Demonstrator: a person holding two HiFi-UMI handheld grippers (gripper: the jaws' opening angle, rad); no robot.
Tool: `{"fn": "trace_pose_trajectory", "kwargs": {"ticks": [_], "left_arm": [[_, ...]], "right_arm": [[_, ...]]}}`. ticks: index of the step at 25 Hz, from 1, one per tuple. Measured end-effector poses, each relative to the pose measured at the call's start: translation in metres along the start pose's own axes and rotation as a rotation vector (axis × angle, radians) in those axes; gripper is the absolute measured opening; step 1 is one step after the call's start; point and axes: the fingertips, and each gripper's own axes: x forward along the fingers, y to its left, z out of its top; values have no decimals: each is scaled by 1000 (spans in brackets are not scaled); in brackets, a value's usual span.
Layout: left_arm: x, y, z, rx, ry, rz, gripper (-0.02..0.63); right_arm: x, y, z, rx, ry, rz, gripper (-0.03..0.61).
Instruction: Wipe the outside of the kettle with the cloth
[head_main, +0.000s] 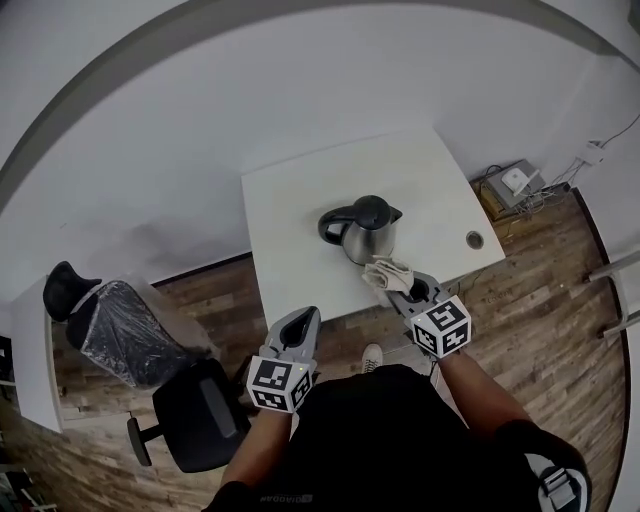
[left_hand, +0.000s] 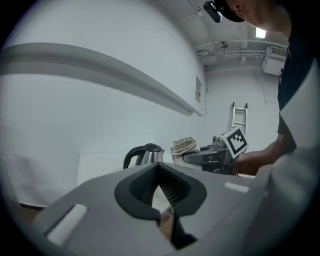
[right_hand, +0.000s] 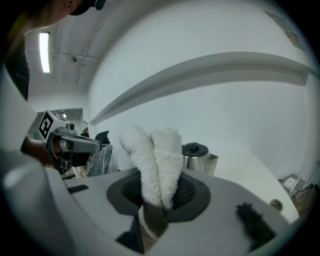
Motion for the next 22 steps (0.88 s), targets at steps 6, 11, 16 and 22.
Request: {"fn": "trace_pose_trajectory", "kwargs": {"ticks": [6,11,16,22], "left_arm": [[-54,-17,-18,-33,-28,-4,6],[-71,-32,-51,-87,-25,-9,6],[-67,-77,-46,-73,-18,-70,6],[-27,-113,-29,-71,-56,-17,6]], "right_arm": [[-31,60,-29,7,64,19,92],[-64,87,-40,21,58,6,92],[-99,90,-37,15,50,2,92],[-132,54,-31,-47,44,70,92]]}}
